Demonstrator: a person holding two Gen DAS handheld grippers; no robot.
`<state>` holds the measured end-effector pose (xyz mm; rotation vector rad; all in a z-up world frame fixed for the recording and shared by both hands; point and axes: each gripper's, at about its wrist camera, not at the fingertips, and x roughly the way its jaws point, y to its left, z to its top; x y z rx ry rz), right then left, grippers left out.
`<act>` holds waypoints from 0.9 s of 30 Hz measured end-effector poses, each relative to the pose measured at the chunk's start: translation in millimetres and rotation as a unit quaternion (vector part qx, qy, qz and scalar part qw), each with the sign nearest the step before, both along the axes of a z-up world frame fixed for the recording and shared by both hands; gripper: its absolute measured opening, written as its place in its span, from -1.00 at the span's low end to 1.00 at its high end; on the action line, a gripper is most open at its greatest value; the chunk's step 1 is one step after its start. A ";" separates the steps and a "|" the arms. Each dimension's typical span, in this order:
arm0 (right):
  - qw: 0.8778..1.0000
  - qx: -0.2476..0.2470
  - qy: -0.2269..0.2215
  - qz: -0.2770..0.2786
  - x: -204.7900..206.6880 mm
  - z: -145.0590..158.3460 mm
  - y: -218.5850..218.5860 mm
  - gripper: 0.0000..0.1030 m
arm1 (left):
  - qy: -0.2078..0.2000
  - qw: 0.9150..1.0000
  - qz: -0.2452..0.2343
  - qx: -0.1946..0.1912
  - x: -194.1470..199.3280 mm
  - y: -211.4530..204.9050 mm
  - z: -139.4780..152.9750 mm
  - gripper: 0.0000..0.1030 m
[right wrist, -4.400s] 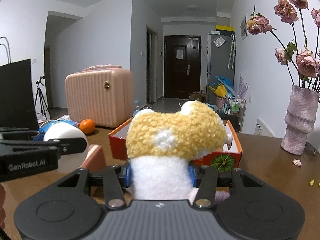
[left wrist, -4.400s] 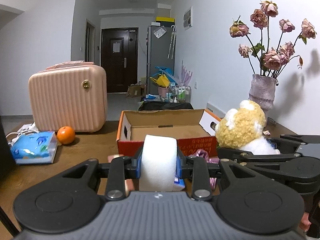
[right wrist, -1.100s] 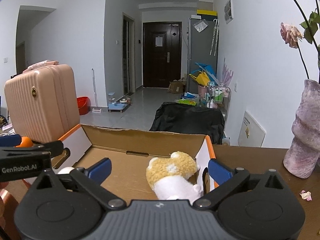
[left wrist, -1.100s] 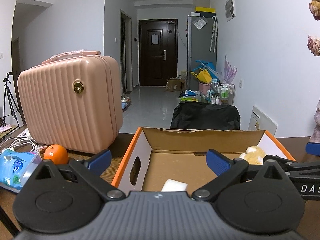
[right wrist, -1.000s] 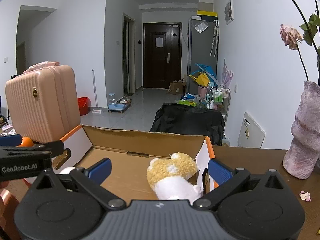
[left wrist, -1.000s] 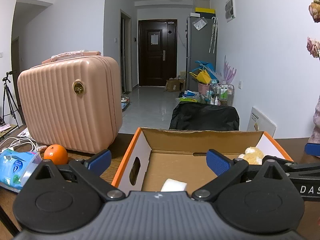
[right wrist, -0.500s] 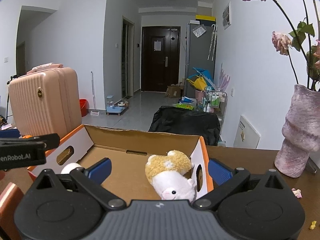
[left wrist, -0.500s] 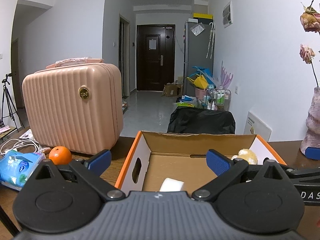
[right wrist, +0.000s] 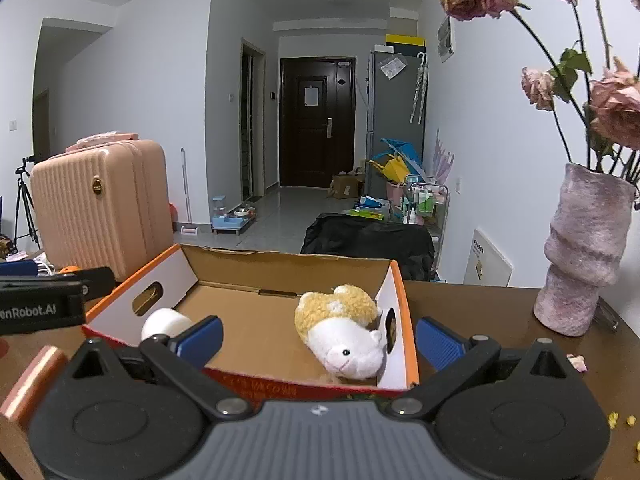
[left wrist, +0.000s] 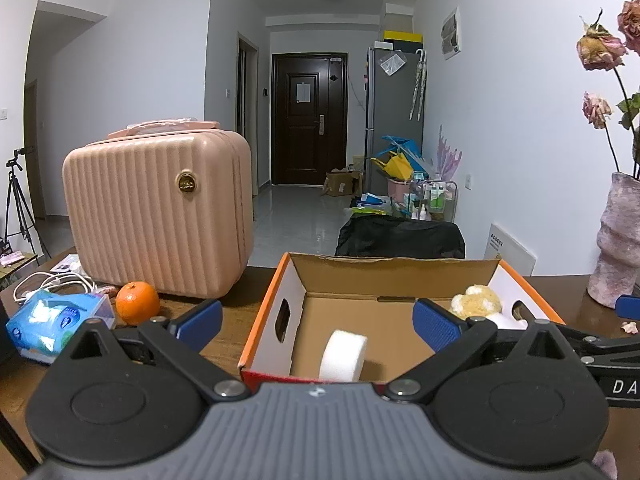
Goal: Organize soft objects
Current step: 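Move both tools back toward the remaining soft items on the table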
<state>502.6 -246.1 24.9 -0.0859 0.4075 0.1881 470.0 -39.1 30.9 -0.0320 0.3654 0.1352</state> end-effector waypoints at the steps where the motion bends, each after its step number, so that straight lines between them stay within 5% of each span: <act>1: 1.000 0.000 -0.001 0.000 -3.8 0.1 -0.7 1.00 | 0.000 1.000 0.000 0.000 -4.1 0.1 0.0 1.00; 27: 1.000 0.009 0.014 -0.009 -106.3 -14.0 -3.4 1.00 | -0.008 1.000 -0.013 0.008 -107.9 -0.3 -0.2 1.00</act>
